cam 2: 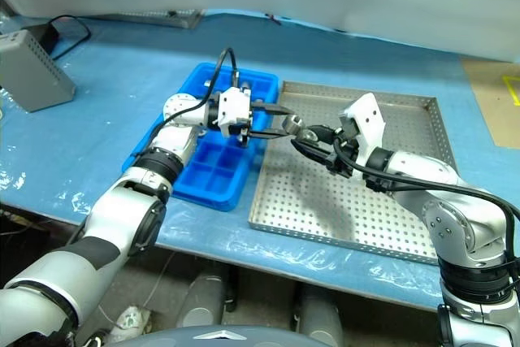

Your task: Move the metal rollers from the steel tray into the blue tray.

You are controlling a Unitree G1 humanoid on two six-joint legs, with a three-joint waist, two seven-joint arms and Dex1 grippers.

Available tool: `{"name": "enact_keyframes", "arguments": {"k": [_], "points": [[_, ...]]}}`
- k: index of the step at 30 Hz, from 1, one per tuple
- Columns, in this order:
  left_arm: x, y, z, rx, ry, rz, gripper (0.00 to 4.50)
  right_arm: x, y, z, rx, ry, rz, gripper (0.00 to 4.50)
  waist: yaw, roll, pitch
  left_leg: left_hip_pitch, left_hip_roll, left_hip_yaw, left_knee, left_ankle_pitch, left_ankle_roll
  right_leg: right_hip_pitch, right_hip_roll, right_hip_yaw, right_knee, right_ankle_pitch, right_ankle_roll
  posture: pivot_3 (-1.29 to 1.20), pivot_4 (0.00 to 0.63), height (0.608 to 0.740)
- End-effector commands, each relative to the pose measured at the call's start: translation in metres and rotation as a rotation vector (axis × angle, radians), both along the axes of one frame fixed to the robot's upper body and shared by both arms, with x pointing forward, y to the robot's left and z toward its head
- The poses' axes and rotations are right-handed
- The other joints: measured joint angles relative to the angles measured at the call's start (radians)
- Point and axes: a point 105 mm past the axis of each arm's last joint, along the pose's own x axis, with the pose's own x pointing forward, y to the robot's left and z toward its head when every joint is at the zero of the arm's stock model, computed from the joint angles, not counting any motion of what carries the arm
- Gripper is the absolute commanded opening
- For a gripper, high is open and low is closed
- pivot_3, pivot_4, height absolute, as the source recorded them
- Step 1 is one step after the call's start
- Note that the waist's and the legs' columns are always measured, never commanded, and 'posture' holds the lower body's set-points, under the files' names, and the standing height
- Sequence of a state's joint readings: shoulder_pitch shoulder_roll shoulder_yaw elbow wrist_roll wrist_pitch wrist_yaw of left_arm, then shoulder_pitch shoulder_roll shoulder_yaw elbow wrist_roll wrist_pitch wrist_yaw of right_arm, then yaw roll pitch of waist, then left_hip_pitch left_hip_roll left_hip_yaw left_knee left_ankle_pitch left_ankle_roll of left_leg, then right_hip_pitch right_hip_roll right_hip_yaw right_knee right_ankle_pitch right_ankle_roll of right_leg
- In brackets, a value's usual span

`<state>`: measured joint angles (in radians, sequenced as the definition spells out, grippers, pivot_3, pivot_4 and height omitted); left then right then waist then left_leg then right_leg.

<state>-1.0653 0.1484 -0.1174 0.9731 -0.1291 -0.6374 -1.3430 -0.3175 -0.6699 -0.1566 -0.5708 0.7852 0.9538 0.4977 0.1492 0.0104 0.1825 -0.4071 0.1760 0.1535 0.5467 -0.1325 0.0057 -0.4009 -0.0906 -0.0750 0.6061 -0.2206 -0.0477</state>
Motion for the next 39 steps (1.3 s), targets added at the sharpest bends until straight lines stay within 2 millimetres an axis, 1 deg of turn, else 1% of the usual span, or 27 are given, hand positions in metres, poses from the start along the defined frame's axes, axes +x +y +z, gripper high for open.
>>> {"name": "enact_keyframes", "arguments": {"k": [1,4,8,15,17,20,22,25,28,31,35,39], "points": [[-0.001,-0.005,0.016,-0.043,-0.053,-0.005,1.42,-0.001,0.003,0.013,0.007,-0.058,0.016,1.79,0.0,0.0,0.0,0.0,0.0,0.0,0.0,0.0,0.0,0.0,0.0,0.0,0.0,0.0,0.0,-0.02,0.15,0.74],[-0.003,-0.004,0.015,-0.042,-0.047,-0.022,1.42,0.0,0.003,0.012,0.006,-0.057,0.017,1.79,0.0,0.0,0.0,0.0,0.0,0.0,0.0,0.0,0.0,0.0,0.0,0.0,0.0,0.0,0.0,-0.02,0.15,0.74],[0.003,-0.005,0.018,-0.054,-0.063,0.025,1.42,0.0,0.004,0.012,0.005,-0.057,0.017,1.79,0.0,0.0,0.0,0.0,0.0,0.0,0.0,0.0,0.0,0.0,0.0,0.0,0.0,0.0,0.0,-0.02,0.15,0.74],[0.006,-0.004,0.023,-0.08,-0.036,0.037,1.42,0.001,0.005,0.008,-0.006,-0.057,0.015,1.79,0.0,0.0,0.0,0.0,0.0,0.0,0.0,0.0,0.0,0.0,0.0,0.0,0.0,0.0,0.0,-0.02,0.15,0.74],[0.007,-0.003,0.023,-0.081,-0.032,0.047,1.42,0.002,0.003,0.001,-0.051,-0.06,0.005,1.79,0.0,0.0,0.0,0.0,0.0,0.0,0.0,0.0,0.0,0.0,0.0,0.0,0.0,0.0,0.0,-0.02,0.15,0.74],[0.008,-0.002,0.023,-0.083,-0.031,0.059,1.42,0.004,-0.005,-0.019,-0.169,-0.053,-0.018,1.79,0.0,0.0,0.0,0.0,0.0,0.0,0.0,0.0,0.0,0.0,0.0,0.0,0.0,0.0,0.0,-0.02,0.15,0.74],[0.008,-0.002,0.021,-0.081,-0.029,0.059,1.42,0.004,-0.009,-0.028,-0.195,-0.043,-0.019,1.79,0.001,0.0,0.0,0.0,0.0,0.0,0.0,0.0,0.0,0.0,0.0,0.0,0.0,0.0,0.0,-0.01,0.15,0.74],[0.007,-0.002,0.018,-0.077,-0.027,0.056,1.42,0.004,-0.013,-0.035,-0.229,-0.039,-0.02,1.79,0.001,0.0,0.0,0.0,0.0,0.0,0.0,0.0,0.0,0.0,0.0,0.0,0.0,0.0,0.0,-0.01,0.15,0.74],[0.007,-0.002,0.017,-0.08,-0.023,0.063,1.42,0.004,-0.014,-0.037,-0.251,-0.043,-0.014,1.79,0.0,0.0,0.0,0.0,0.0,0.0,0.0,0.0,0.0,0.0,0.0,0.0,0.0,0.0,0.0,0.0,0.15,0.74],[0.008,-0.002,0.015,-0.082,-0.019,0.073,1.42,0.005,-0.017,-0.043,-0.311,-0.054,-0.002,1.79,0.0,0.0,0.0,0.0,0.0,0.0,0.0,0.0,0.0,0.0,0.0,0.0,0.0,0.0,0.0,0.0,0.15,0.74],[0.007,-0.002,0.012,-0.085,-0.014,0.076,1.42,0.01,-0.027,-0.057,-0.427,-0.08,-0.011,1.79,0.0,0.0,0.0,0.0,0.0,0.0,0.0,0.0,0.001,0.0,0.0,0.0,0.0,0.0,0.0,0.0,0.15,0.74],[0.007,-0.001,0.012,-0.098,-0.01,0.083,1.42,0.019,-0.037,-0.069,-0.541,-0.136,-0.035,1.79,0.002,-0.001,0.0,-0.001,0.0,-0.001,0.0,0.0,0.001,0.0,0.0,-0.001,0.0,0.0,0.0,0.04,0.15,0.74]]}}
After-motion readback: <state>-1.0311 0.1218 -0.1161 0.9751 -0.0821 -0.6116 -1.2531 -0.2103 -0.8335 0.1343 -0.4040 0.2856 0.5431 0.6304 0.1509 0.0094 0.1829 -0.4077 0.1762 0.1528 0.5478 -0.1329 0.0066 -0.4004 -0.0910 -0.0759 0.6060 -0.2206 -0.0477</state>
